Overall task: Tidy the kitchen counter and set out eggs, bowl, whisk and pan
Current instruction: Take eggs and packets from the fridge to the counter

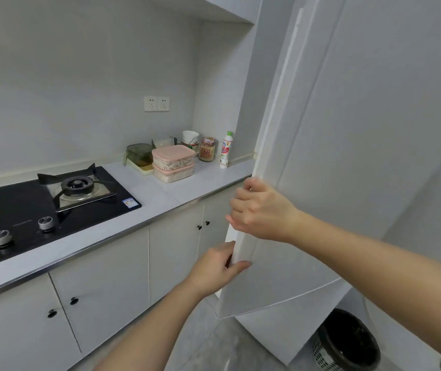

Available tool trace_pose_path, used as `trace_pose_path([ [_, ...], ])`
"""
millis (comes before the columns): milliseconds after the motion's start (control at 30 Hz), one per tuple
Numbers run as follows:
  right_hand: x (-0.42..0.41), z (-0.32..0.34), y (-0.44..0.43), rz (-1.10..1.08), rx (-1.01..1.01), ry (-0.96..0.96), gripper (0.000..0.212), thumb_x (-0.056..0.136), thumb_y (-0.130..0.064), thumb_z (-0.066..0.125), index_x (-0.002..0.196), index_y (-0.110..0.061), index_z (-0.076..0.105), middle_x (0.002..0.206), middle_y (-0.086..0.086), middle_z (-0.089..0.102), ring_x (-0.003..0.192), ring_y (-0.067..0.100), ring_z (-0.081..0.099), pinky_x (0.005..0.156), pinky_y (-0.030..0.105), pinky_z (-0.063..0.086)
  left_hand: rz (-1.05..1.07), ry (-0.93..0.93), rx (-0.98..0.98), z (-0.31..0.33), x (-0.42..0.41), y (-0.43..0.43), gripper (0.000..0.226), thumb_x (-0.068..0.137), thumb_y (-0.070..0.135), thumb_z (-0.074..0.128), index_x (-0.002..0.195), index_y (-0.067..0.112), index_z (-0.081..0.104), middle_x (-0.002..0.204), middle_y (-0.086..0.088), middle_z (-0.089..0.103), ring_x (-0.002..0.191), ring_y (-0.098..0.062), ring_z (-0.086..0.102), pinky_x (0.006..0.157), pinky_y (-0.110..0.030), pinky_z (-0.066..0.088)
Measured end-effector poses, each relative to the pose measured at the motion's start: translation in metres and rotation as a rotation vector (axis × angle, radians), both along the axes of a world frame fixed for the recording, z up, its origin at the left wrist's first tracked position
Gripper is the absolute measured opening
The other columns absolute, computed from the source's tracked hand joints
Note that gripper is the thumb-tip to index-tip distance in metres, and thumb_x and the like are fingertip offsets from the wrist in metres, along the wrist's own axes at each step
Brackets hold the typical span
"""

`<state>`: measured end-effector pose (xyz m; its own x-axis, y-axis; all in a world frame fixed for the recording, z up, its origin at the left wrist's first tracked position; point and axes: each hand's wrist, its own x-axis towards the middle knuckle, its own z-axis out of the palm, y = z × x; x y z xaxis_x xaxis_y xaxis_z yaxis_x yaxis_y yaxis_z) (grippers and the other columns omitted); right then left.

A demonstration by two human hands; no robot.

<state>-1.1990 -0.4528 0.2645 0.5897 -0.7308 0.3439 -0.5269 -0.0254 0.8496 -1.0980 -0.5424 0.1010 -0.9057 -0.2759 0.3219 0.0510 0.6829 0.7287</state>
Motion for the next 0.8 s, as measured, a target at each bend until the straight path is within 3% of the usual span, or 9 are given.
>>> trace_pose_path([
  [100,0.022,0.003,0.038,-0.004,-0.011,-0.004,0.039,0.088,-0.023,0.057,0.050,-0.017,0.050,0.053,-0.002,0.043,0.054,0.021,0.047,0.075,0.032,0.036,-0.017,-0.035,-0.063,0.011,0.023,0.038,0.037,0.089,0.051,0.056,0.082,0.016,0.050,0.068,0.002,0.053,0.062,-0.014,0.048,0.059,-0.031,0.040],
  [233,0.044,0.006,0.082,-0.043,0.023,-0.003,0.037,0.084,-0.025,0.061,0.050,-0.018,0.048,0.054,-0.002,0.040,0.055,0.020,0.045,0.076,0.032,0.035,-0.013,-0.096,-0.150,0.019,0.043,0.077,0.041,0.091,0.051,0.053,0.082,0.012,0.050,0.063,0.007,0.048,0.062,-0.017,0.047,0.055,-0.030,0.033],
  [433,0.066,0.026,0.135,-0.288,0.295,0.105,0.037,0.070,-0.052,0.074,0.066,-0.017,0.060,0.066,-0.003,0.050,0.070,0.021,0.052,0.087,0.038,0.034,-0.003,-0.164,-0.193,0.032,0.061,0.115,0.040,0.093,0.048,0.050,0.082,0.010,0.049,0.070,-0.004,0.057,0.067,-0.024,0.053,0.056,-0.032,0.032],
  [567,0.078,0.028,0.158,-0.376,0.358,0.099,0.033,0.068,-0.046,0.078,0.074,-0.017,0.062,0.072,-0.002,0.052,0.076,0.021,0.055,0.092,0.038,0.031,-0.003,-0.197,-0.236,0.036,0.070,0.140,0.040,0.095,0.049,0.047,0.074,0.015,0.038,0.074,-0.008,0.060,0.070,-0.028,0.055,0.055,-0.032,0.028],
  [700,0.084,0.027,0.183,-0.424,0.392,0.065,0.031,0.072,-0.044,0.076,0.077,-0.017,0.061,0.076,-0.001,0.054,0.079,0.023,0.055,0.092,0.039,0.028,-0.023,-0.191,-0.234,0.033,0.076,0.162,0.044,0.094,0.048,0.047,0.064,0.025,0.026,0.059,0.005,0.044,0.066,-0.025,0.051,0.055,-0.031,0.025],
  [800,0.088,0.028,0.201,-0.436,0.397,0.054,0.031,0.073,-0.044,0.074,0.079,-0.016,0.061,0.079,0.000,0.054,0.081,0.023,0.054,0.093,0.039,0.029,-0.035,-0.179,-0.230,0.033,0.077,0.179,0.045,0.094,0.047,0.048,0.063,0.026,0.024,0.068,-0.007,0.056,0.072,-0.029,0.057,0.056,-0.032,0.026],
])
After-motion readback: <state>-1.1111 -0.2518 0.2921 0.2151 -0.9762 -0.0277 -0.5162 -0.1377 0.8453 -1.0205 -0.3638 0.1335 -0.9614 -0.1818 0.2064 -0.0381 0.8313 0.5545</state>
